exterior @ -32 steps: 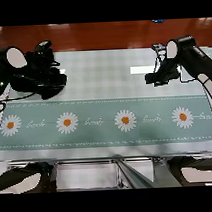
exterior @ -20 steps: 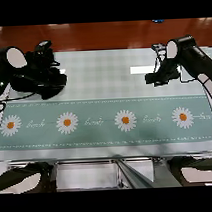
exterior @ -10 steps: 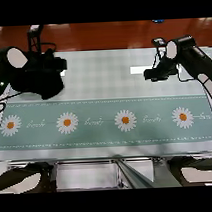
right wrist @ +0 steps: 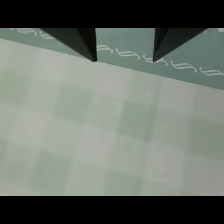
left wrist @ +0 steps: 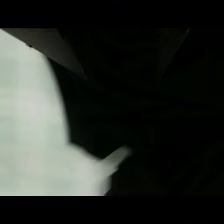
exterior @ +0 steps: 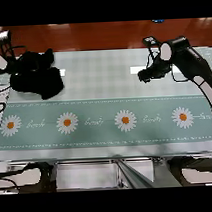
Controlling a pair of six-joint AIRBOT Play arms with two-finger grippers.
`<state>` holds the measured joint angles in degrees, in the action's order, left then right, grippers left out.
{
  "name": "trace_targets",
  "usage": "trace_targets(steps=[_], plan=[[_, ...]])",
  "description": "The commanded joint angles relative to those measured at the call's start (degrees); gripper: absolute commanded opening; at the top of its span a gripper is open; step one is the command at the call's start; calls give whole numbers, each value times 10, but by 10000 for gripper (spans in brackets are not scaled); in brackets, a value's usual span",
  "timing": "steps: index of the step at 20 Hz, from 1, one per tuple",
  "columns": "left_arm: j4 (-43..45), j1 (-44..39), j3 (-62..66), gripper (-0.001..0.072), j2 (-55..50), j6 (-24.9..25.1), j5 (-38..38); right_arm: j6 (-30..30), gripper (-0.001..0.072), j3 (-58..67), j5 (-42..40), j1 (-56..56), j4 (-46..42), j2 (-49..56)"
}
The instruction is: Fold the shirts.
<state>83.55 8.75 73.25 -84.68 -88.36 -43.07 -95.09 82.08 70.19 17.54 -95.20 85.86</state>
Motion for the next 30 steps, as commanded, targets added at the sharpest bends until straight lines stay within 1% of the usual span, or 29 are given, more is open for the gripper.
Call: trace_targets(steps=[1, 7, 8, 9, 10, 11, 13, 15, 16, 18, 21, 26, 28, 30], plan=[[-41, 52, 12, 505, -70, 0, -62, -1, 410, 0, -41, 16, 2, -1], [-40, 35, 100, 505, -172, 5, -106, -7, 410, 0, -42, 16, -4, -1], [-40, 30, 114, 493, -185, 7, -117, -7, 410, 0, -42, 16, -4, -1], [-40, 28, 130, 374, -197, 7, -138, -7, 410, 0, -40, 16, -4, -1], [-40, 26, 148, 172, -206, 7, -163, -6, 410, 0, -36, 16, -6, -2], [-43, 25, 166, 20, -213, 7, -190, -6, 410, 0, -29, 16, -14, -3], [-58, 25, 197, 19, -211, 9, -222, -7, 410, 1, -6, 16, -38, -14], [-99, 23, 230, 20, -192, 9, -235, -7, 410, 1, 17, 16, -72, -45], [-126, 21, 241, 19, -175, 9, -234, -6, 410, 1, 28, 16, -93, -69], [-182, 11, 255, 19, -124, 27, -219, -7, 410, 1, 48, 16, -121, -123], [-228, -8, 257, 19, -24, 38, -195, -12, 410, 1, 64, 16, -123, -216], [-236, -49, 257, 19, 142, 39, -162, -19, 410, 1, 68, 16, -122, -344], [-236, -81, 257, 19, 199, 47, -148, -23, 410, 1, 67, 16, -122, -377], [-236, -129, 257, 19, 240, 48, -150, -26, 410, 1, 66, 16, -121, -404]])
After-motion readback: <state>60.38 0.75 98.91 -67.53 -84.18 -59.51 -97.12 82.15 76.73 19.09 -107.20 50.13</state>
